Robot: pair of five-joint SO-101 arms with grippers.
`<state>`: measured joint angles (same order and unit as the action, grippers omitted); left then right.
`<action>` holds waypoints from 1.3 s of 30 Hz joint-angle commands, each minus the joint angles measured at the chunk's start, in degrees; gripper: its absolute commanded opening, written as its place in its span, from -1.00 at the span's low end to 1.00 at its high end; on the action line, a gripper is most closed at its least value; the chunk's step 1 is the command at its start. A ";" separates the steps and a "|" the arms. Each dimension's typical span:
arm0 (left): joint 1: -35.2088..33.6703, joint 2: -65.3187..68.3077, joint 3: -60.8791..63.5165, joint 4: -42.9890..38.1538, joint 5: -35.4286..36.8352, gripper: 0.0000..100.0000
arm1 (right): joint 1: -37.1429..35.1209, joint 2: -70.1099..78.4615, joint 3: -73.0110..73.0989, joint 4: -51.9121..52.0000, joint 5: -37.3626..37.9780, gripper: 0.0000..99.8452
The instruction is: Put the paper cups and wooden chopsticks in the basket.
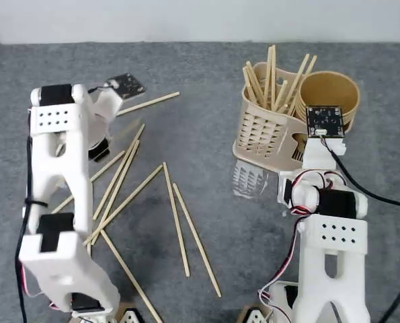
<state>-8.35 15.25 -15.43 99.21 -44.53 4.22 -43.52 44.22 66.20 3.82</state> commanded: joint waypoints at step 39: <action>32.62 -37.45 0.75 -33.49 41.41 -0.98 | 0.22 -1.63 -0.26 -1.01 -0.26 -0.98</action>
<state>21.89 -20.62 -14.99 75.30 -6.81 4.22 -43.52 44.22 66.20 3.82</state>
